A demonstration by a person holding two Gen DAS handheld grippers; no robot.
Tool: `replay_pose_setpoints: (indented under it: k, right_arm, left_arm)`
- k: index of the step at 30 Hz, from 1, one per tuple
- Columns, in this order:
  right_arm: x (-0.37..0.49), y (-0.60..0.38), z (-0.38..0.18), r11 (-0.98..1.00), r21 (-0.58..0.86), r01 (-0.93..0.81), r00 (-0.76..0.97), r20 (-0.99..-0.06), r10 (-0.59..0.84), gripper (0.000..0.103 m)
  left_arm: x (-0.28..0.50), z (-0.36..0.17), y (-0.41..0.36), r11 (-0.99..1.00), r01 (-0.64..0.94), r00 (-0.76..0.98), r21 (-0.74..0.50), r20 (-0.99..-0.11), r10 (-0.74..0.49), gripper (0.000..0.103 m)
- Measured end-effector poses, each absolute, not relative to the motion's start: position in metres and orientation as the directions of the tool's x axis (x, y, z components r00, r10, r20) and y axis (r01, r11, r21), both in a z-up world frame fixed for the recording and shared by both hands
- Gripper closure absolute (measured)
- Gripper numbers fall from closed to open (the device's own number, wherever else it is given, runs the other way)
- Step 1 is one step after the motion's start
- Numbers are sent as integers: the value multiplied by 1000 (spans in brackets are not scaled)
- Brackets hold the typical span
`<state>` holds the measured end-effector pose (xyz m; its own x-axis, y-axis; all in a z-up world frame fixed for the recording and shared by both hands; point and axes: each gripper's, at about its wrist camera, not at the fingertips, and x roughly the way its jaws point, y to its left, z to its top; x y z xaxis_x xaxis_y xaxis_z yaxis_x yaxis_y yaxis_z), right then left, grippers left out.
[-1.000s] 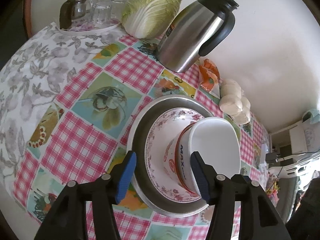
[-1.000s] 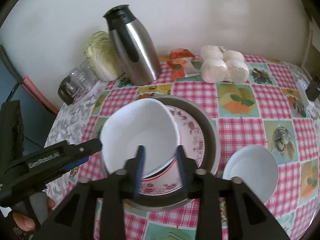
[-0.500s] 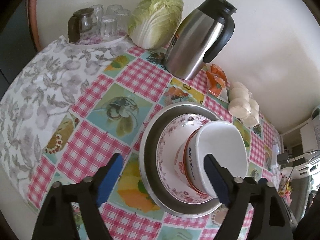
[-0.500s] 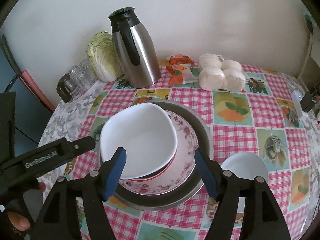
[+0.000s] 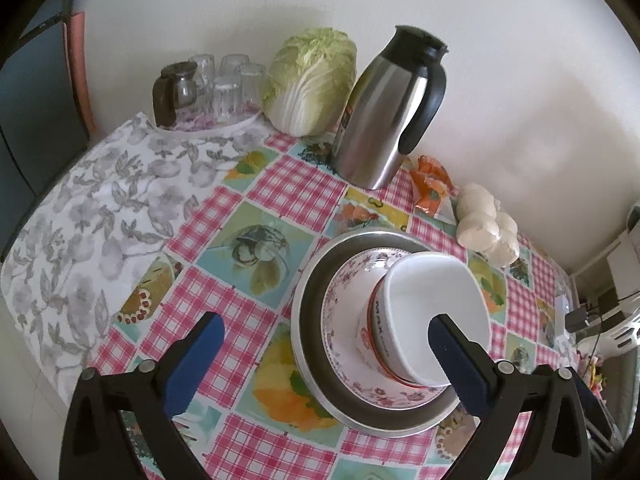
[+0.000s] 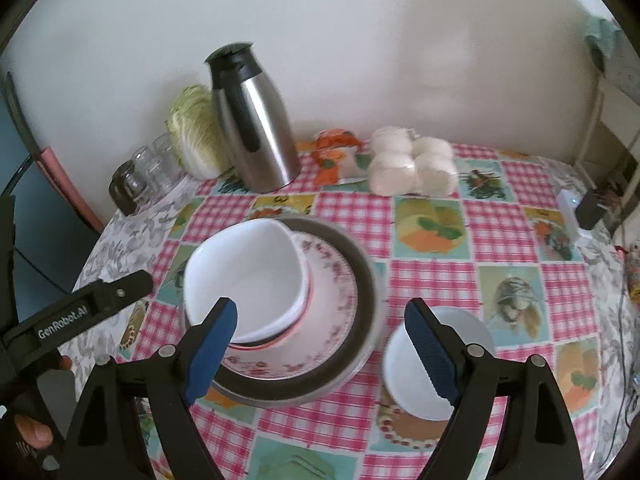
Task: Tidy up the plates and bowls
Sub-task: 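Move both grippers toward the pale blue bowl on the table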
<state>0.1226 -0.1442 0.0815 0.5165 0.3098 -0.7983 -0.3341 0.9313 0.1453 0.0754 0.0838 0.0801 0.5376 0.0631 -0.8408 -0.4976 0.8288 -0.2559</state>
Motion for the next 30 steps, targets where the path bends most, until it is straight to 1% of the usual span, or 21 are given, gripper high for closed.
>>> replay_pose_setpoints:
  k: [8, 12, 16, 19, 22, 25, 28, 30]
  right_arm:
    - [115, -194, 107, 946, 124, -298, 592, -754, 285, 16]
    - [109, -219, 112, 952, 112, -284, 619, -737, 271, 16]
    - [106, -243, 115, 969, 67, -240, 645, -734, 211, 16]
    - [101, -262, 120, 982, 26, -185, 687, -711, 148, 16]
    - [99, -278, 124, 988, 44, -151, 707, -693, 139, 16]
    - [99, -294, 123, 989, 89, -120, 711, -687, 148, 16]
    - [98, -306, 120, 994, 87, -73, 712, -693, 113, 16]
    - [99, -314, 118, 994, 91, -60, 711, -695, 107, 17]
  left_arm:
    - [76, 97, 54, 873, -438, 583, -216, -807, 93, 0]
    - [79, 104, 34, 899, -387, 603, -203, -794, 80, 0]
    - [83, 112, 11, 926, -337, 624, -171, -777, 84, 0]
    - [87, 114, -5, 937, -311, 629, -161, -774, 76, 0]
    - [90, 115, -22, 950, -283, 635, -133, -768, 82, 0]
    - [91, 116, -42, 962, -266, 645, -61, -753, 131, 0]
    - [95, 113, -63, 965, -261, 635, -1, -753, 171, 0]
    - [97, 109, -69, 963, -268, 619, -7, -768, 166, 0]
